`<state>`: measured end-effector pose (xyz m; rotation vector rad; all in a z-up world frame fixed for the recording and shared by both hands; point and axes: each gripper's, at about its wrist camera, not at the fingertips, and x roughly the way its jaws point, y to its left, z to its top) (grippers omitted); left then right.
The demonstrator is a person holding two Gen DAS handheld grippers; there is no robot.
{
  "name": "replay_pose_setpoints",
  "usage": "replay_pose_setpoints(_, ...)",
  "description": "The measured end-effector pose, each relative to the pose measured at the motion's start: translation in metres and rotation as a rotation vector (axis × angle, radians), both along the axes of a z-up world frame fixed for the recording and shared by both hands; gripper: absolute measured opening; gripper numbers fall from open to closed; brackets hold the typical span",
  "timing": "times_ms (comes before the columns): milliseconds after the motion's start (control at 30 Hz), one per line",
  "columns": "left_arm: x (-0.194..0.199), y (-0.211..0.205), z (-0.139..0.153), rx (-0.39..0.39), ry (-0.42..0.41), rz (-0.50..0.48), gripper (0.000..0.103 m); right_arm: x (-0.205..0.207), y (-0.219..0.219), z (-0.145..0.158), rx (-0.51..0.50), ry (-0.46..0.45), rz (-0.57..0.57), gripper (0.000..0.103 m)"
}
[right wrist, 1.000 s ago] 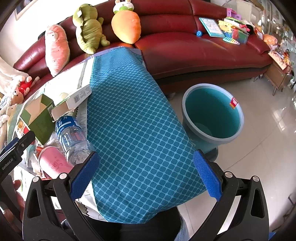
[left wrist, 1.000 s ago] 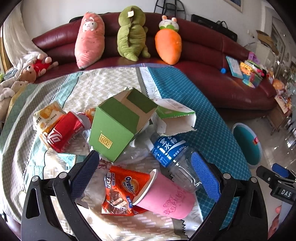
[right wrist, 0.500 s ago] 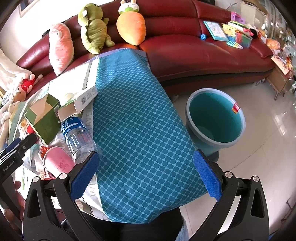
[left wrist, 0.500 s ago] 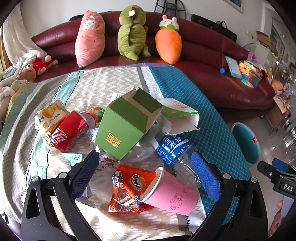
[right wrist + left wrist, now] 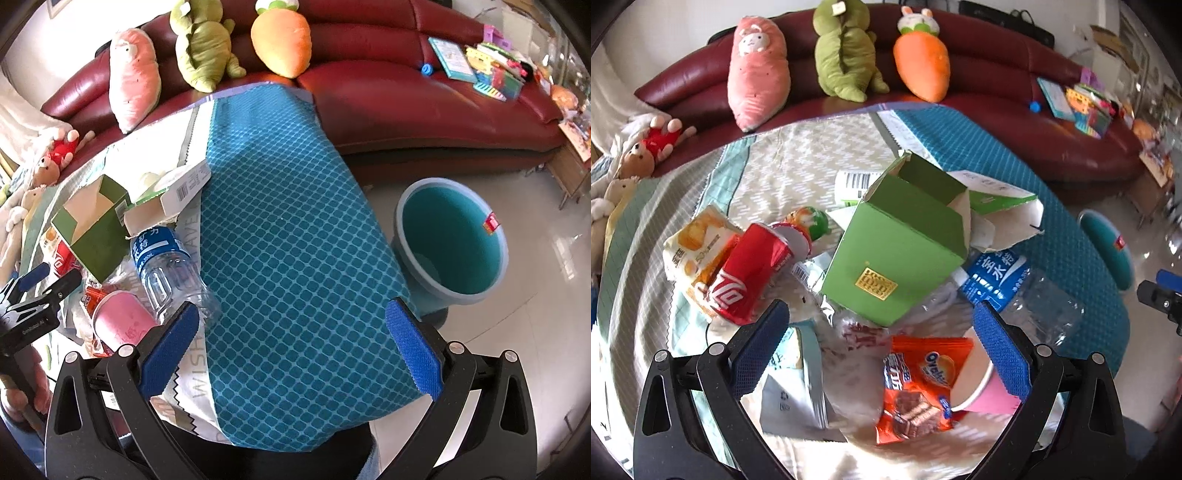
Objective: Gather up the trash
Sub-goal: 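Grasp the green paper box with the left tool while the right tool grasps the white medicine box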
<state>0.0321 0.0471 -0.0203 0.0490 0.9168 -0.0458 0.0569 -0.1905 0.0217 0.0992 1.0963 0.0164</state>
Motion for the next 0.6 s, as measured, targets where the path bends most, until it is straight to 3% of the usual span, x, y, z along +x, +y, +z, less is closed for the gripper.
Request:
replay_pose_setpoints(367,0.036,-0.004,-0.02,0.041,0.015,-0.042,0.099,0.024,0.011,-0.021,0.02,0.081,0.02,0.097)
replay_pose_setpoints(433,0.039,-0.004,-0.022,0.02,0.009,-0.056,0.086,0.029,0.012,-0.022,0.021,0.088,0.016,0.097)
replay_pose_setpoints(467,0.04,-0.003,-0.023,0.015,0.015,-0.065,0.074,0.03,0.014,-0.023,0.019,0.09,0.016,0.097)
replay_pose_setpoints(600,0.041,0.0,-0.022,-0.016,0.007,-0.087,0.073,0.037,0.023,-0.023,0.018,0.105,0.041,0.097)
